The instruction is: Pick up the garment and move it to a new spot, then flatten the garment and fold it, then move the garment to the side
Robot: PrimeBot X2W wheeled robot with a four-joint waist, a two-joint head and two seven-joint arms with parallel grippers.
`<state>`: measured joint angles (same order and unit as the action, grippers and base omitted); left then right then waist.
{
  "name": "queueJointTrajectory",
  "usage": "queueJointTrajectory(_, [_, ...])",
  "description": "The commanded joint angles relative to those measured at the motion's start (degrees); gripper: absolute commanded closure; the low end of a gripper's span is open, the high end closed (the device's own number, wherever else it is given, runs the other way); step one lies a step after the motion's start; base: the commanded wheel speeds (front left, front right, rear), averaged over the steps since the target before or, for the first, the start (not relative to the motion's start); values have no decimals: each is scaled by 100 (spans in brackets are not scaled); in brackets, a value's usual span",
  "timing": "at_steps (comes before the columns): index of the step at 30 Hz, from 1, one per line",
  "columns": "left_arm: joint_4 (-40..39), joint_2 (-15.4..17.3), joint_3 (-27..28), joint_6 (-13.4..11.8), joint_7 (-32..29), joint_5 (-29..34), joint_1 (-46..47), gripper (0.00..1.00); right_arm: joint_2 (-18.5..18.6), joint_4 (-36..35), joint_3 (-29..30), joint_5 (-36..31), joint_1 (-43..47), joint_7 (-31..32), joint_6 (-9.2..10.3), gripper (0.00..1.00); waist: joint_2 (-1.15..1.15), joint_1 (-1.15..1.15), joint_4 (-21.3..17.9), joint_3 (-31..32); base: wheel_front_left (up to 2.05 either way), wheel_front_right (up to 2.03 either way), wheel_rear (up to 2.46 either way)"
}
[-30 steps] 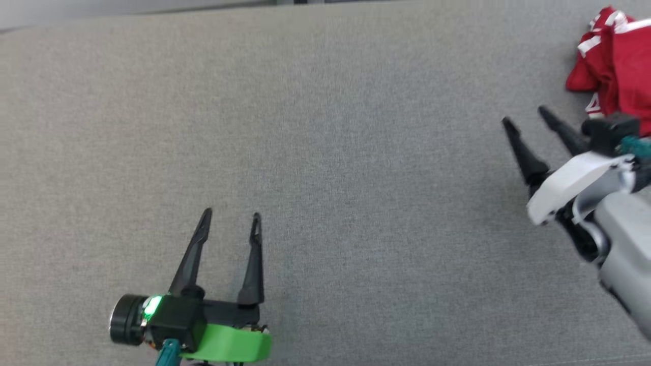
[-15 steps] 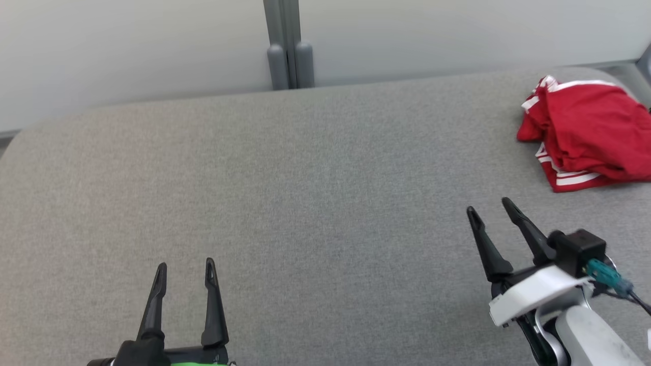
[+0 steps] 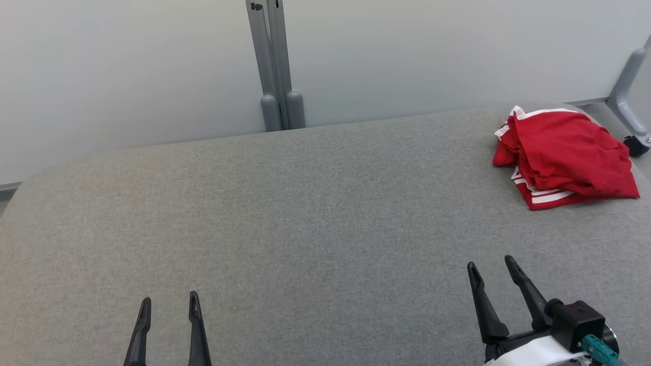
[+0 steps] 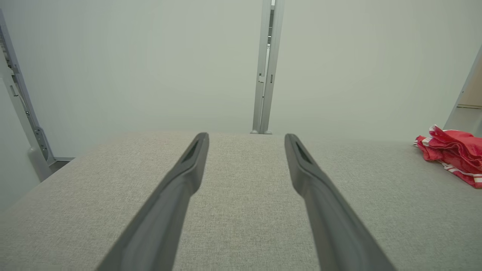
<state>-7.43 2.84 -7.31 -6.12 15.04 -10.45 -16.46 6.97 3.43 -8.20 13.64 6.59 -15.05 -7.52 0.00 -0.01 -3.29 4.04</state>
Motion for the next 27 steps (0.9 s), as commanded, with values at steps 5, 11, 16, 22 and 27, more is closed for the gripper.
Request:
queueJointTrajectory(5, [190,12,95,47,15,175,-179,0,-84,88,2,-50,318,-13,8,0,0,1,49,113,0,0,0])
queueJointTrajectory(11, [505,12,2,164,16,317,-169,0,-117,162,-31,16,324,-13,8,0,0,1,76,107,0,0,0])
queueJointTrajectory(16, [612,12,-20,142,15,289,-122,0,-103,170,-29,-4,277,-13,8,0,0,1,98,89,0,0,0])
queueJointTrajectory(22, [668,12,-47,164,15,251,-88,0,-85,143,-58,-29,261,-13,8,0,0,1,124,85,0,0,0])
queueJointTrajectory(27, [683,12,-56,191,15,269,-63,0,-88,143,-83,-44,243,-13,8,0,0,1,138,89,0,0,0])
